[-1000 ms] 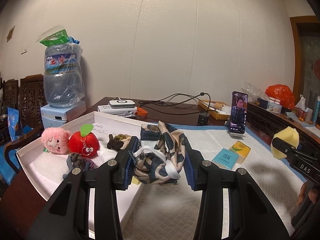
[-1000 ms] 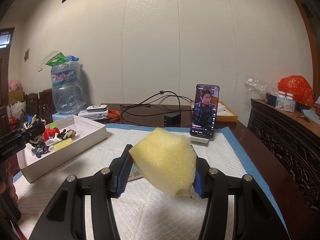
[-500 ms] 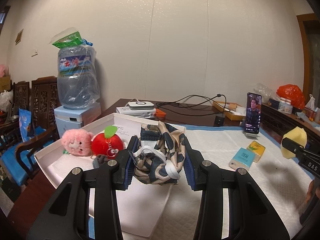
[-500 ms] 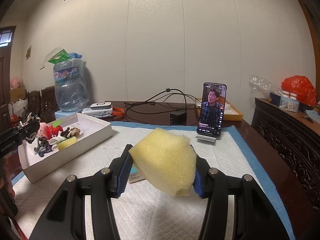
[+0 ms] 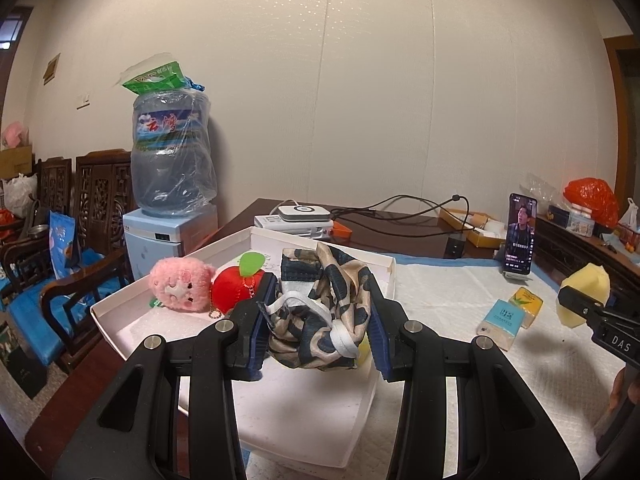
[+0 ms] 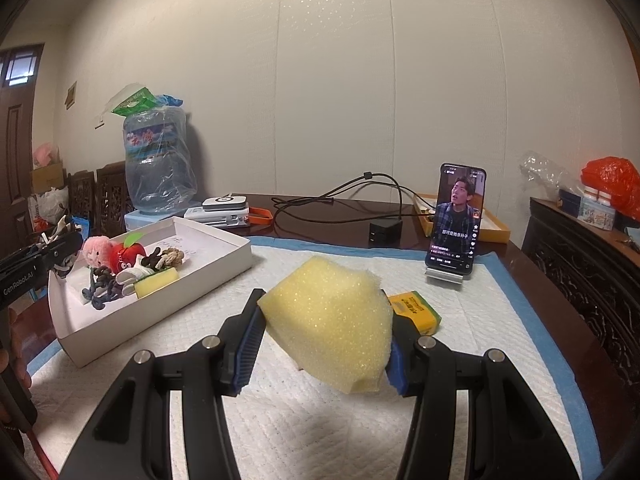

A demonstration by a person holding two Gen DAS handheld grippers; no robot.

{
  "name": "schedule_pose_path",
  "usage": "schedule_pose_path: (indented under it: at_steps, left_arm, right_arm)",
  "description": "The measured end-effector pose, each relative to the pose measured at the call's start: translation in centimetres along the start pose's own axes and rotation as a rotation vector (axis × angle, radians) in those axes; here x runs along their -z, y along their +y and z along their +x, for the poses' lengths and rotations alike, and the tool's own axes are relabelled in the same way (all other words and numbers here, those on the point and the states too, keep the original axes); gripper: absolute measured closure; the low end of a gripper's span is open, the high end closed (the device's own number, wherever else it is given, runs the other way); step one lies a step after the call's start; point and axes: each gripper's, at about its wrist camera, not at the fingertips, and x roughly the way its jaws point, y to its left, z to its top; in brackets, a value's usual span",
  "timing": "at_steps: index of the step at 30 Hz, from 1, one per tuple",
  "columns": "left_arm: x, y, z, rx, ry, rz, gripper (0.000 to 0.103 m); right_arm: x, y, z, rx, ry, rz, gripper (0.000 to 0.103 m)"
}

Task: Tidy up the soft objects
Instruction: 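Carry the scrunchie with the left gripper while the right carries the foam block toward the tray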

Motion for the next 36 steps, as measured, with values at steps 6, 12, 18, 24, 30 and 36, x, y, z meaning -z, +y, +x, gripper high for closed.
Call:
schedule_pose_path:
  at_steps: [6, 12, 18, 24, 30, 36]
  left_arm:
    - [0.0, 0.6, -0.3, -0.012, -0.004, -0.006, 0.061]
    - [-0.1, 1.6, -0.7, -0.027, -0.009, -0.025, 0.061]
    - [-0.1, 2.2, -0.7, -0.023, -0.006, -0.041, 0.061]
    - [-0.3, 2.3, -0.2, -0.039, 0.011, -0.012, 0.061]
    - [-1.9, 5.5, 1.9, -0.025, 0.098, -0.106, 0.061]
    - [-3.6, 8.2, 5.2, -0.002, 0.212, -0.176, 0.061]
  right_arm:
    - [-0.1, 1.6, 0.9, -0.043, 0.029, -0.002, 0.05]
    - [-0.2, 4.2, 1.4, -0.095, 0.046, -0.054, 0.05]
    - [-0.3, 5.4, 2.1, -0.131, 0.066, -0.058, 0.05]
    - [-0.9, 6.4, 3.8, -0.203, 0.114, -0.018, 0.05]
    - [-4.0, 8.0, 5.3, -0.279, 0.118, -0.008, 0.05]
    - [-7.6, 9.2, 9.2, -0.383, 0.189, 0.063, 0.05]
